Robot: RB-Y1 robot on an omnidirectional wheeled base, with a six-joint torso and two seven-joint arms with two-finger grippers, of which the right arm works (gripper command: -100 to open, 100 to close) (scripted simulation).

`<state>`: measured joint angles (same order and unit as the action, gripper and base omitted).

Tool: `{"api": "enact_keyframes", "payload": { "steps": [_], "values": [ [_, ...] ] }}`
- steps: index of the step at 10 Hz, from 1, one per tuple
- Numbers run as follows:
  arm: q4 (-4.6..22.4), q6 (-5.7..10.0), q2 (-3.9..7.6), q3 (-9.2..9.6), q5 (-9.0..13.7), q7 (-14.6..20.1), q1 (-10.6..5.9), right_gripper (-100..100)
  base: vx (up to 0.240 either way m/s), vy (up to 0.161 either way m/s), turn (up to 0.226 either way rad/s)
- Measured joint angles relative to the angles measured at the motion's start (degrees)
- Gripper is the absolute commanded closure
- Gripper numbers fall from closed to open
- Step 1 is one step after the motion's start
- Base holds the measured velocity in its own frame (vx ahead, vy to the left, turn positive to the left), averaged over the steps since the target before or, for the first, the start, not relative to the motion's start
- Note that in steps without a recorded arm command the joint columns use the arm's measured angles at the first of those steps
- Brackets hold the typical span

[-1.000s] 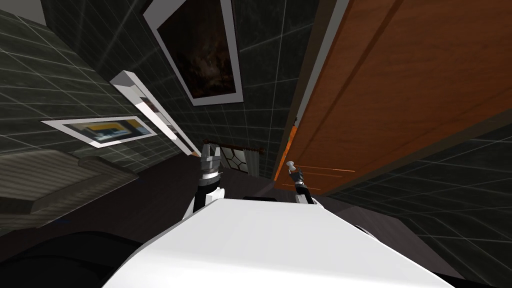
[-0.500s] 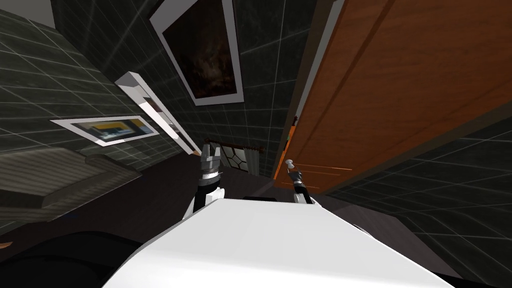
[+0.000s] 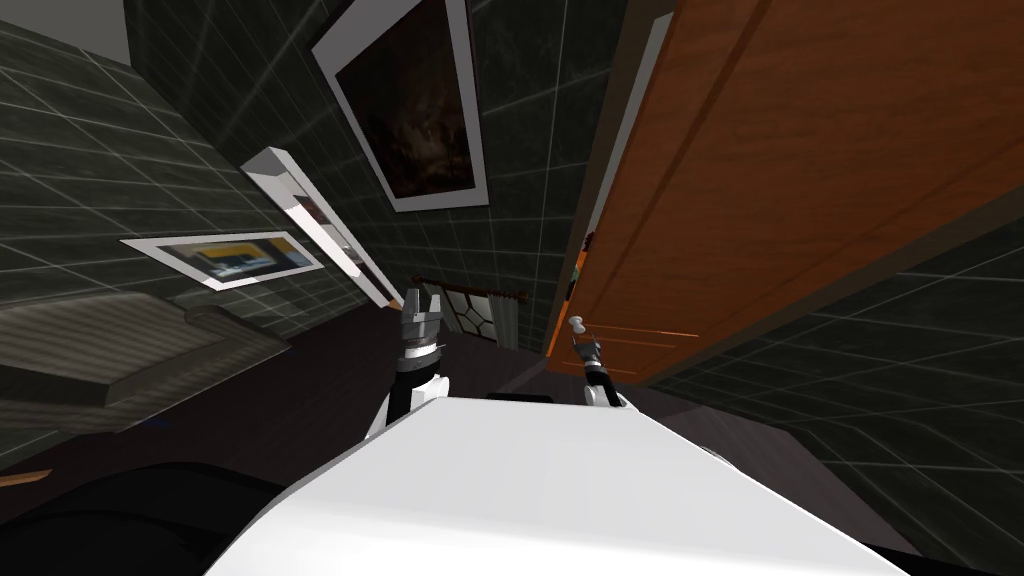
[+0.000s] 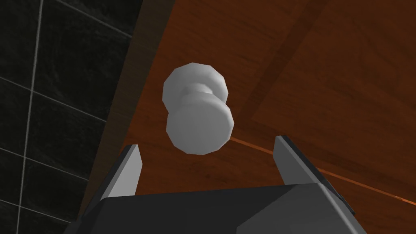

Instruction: Pull the door open

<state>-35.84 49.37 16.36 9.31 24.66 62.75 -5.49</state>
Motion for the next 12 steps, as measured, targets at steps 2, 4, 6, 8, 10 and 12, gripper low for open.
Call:
{"api": "enact_keyframes", "payload": {
  "steps": [2,4,6,8,10,12],
  "values": [
    [-0.3,-0.15,-0.17,0.55,0.9,2.5,-0.05,-100,-0.043,-0.012,0.011],
    [-0.8,-0.54,-0.44,1.33,2.2,5.5,-0.08,-100,-0.060,-0.015,0.013],
    [-0.5,-0.52,-0.73,1.89,3.1,8.5,-0.47,-100,-0.056,-0.021,0.013],
    [-1.1,-0.94,-0.92,2.46,4.1,11.4,-0.42,-100,-0.047,-0.015,0.007],
    [-1.8,-1.32,-1.14,3.04,5.2,14.4,-0.32,-100,-0.047,-0.015,0.010],
    [-1.7,-1.35,-1.27,3.46,5.8,16.7,-0.51,-100,-0.035,-0.013,0.007]
  ]
}}
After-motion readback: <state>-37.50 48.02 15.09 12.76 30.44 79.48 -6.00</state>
